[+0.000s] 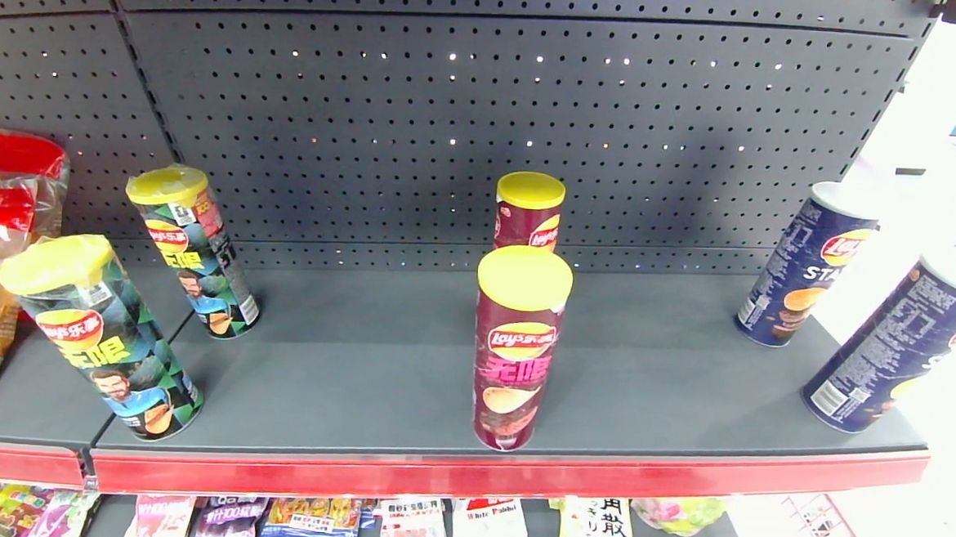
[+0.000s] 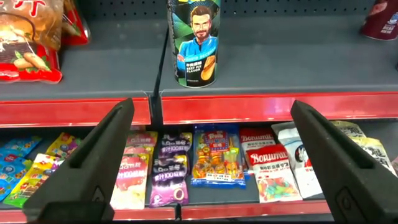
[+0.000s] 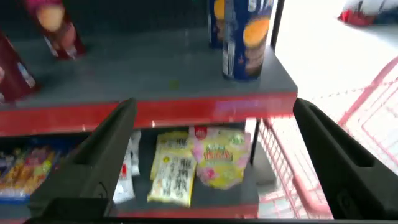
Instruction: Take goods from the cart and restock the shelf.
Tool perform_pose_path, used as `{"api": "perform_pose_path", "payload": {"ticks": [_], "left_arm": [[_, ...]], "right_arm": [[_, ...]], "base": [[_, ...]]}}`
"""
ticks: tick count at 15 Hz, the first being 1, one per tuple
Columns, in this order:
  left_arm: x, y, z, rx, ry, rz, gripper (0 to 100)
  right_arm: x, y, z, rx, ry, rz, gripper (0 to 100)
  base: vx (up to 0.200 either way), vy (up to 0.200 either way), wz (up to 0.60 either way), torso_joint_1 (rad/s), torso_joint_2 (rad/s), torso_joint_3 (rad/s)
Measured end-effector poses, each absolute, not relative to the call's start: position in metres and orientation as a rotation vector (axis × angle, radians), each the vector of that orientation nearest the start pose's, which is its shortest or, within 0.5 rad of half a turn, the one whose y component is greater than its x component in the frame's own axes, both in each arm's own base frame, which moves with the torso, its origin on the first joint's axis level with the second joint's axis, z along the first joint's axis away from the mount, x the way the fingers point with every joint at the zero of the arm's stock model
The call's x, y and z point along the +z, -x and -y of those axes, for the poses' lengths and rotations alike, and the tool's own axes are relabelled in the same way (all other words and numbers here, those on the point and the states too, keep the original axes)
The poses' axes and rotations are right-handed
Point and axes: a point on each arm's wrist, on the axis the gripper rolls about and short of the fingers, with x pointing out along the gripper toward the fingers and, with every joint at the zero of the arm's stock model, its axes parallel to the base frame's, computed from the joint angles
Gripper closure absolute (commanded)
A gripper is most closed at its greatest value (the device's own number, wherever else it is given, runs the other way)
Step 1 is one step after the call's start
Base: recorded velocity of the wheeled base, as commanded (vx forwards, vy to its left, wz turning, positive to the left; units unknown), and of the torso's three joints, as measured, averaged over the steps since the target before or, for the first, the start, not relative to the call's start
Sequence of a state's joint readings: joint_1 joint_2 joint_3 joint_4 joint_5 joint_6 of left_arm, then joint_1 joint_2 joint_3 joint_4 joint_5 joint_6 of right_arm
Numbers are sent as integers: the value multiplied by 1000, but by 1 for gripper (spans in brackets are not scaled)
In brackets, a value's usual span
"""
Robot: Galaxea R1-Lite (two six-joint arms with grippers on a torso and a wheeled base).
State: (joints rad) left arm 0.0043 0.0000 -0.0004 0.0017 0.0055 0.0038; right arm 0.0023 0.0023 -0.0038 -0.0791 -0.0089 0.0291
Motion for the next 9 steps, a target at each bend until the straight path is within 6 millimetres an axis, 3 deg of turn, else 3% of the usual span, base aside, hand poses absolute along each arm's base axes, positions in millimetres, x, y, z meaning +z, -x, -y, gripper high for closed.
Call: {"api": "perform_pose_path", "payload": {"ticks": [2, 9], "left_arm": [[75, 23, 0, 9, -4, -1, 0], [75, 23, 0, 10, -4, -2, 0]], "right_arm": [[75, 23, 0, 1, -17, -19, 0], [76, 23, 0, -3, 6, -2, 0]], "base": [[0, 0, 0, 0, 0, 0], [0, 0, 0, 0, 0, 0]]}}
